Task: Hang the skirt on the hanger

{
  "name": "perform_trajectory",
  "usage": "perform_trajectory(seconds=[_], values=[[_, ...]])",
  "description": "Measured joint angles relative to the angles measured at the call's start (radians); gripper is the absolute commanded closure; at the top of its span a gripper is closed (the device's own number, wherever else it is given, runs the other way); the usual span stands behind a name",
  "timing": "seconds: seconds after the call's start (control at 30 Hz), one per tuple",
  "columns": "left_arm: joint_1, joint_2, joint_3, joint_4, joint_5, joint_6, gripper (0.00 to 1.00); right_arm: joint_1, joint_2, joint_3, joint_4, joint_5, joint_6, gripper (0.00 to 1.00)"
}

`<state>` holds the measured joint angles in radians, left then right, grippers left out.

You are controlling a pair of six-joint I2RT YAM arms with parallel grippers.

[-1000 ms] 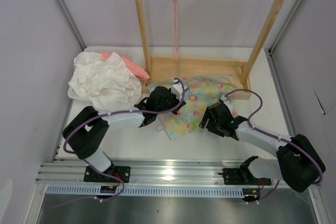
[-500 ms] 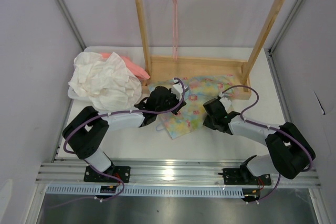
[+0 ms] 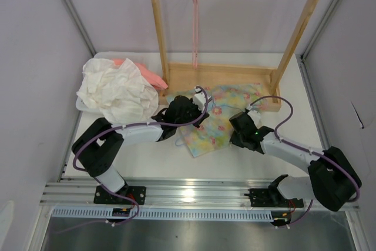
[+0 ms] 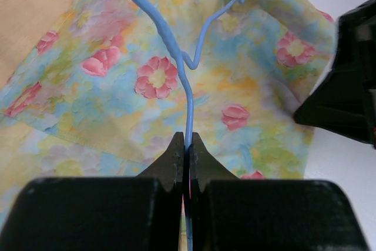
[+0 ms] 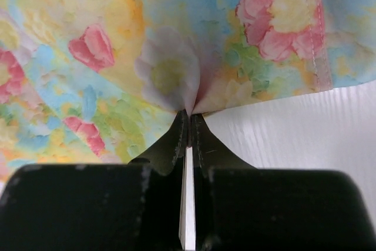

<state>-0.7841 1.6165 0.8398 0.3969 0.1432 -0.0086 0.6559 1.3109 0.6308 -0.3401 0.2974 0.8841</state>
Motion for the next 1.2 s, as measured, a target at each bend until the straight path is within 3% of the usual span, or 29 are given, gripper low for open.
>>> perform_trajectory(seconds=[0.23,1.1,1.17,1.2], values=[[0.000,0.048,0.073,-0.006,0.003,0.013,1.00,0.001,-0.164,-0.037,-0.093,-0.023,0.001,1.00],[0.038,0.080,0.184,-0.068,0.017,0.085,1.00,0.034,-0.268,-0.077,-0.180,-0.043,0.014,1.00],[0.038,0.080,0.184,-0.069,0.018,0.079,1.00,0.039,-0.268,-0.077,-0.181,-0.042,0.015,0.86],[0.038,0.078,0.184,-0.069,0.018,0.078,1.00,0.039,-0.268,-0.077,-0.182,-0.042,0.015,0.64]])
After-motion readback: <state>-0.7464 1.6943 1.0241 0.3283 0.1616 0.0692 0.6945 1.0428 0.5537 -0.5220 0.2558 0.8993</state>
